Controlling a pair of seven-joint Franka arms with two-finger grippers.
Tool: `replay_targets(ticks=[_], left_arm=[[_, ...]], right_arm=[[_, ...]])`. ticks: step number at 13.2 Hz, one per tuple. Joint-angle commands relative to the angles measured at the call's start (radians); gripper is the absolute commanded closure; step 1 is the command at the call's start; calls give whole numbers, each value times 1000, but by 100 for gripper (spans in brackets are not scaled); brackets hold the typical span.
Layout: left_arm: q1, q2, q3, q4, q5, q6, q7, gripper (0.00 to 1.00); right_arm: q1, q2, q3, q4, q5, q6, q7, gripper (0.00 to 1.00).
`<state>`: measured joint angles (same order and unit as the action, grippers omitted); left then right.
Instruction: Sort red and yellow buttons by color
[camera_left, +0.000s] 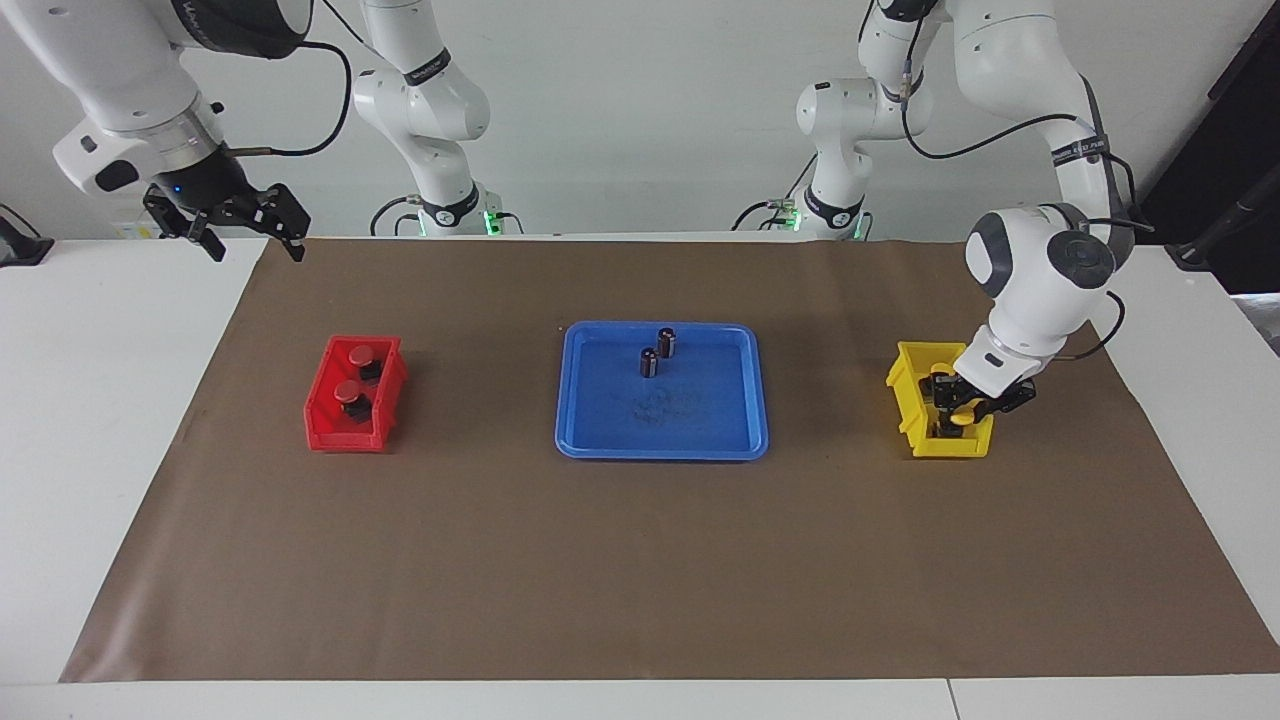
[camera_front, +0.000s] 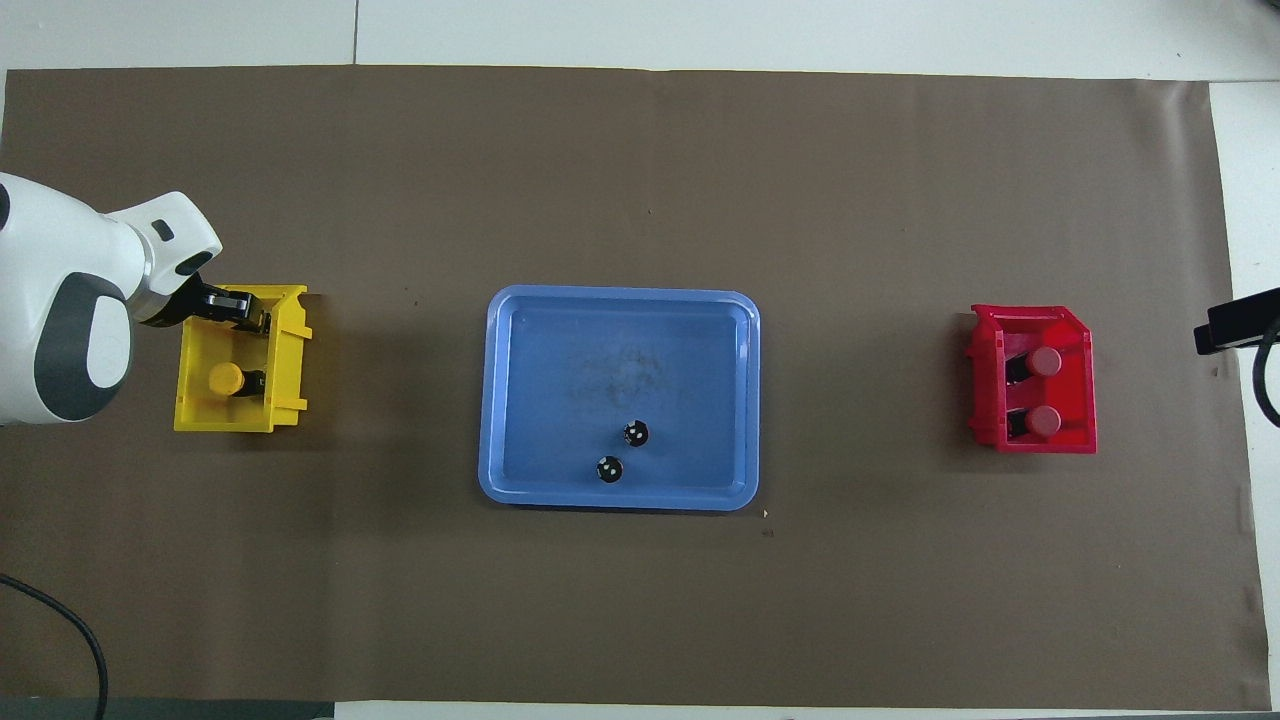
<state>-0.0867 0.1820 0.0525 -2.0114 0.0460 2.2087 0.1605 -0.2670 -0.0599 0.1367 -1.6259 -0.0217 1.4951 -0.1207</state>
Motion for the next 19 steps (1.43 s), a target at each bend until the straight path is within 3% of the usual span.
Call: replay_targets(ticks=[1,3,5,6,7,8,12,19], left_arm=[[-7,-12,3,3,-21,2,-13,42],[-7,-16,1,19,-21,-29,-13,41],[-7,-19,1,93,-21,-137,-10,39],[-7,-19,1,144,-20,-203,-1,29],[-7,-19,-5,198,-15,-274,-1,8],[-16,-21,-11,267,-17,-361,-2,0],[-35,-24,-10,549,-75,-671,-7,0],[-51,-50,-9,675,-84,-839,-62,0]], right_arm=[[-6,-2,9,1,0,-4,19,0],[-5,0,9,3,0,-4,19,0],[-5,-1,9,3,0,-4,19,0],[-5,0,9,3,0,-4,18,0],[-5,-1,9,3,0,-4,18,0],[-5,0,9,3,0,-4,18,0],[-5,0,9,3,0,-4,18,0],[-5,0,9,3,0,-4,18,0]])
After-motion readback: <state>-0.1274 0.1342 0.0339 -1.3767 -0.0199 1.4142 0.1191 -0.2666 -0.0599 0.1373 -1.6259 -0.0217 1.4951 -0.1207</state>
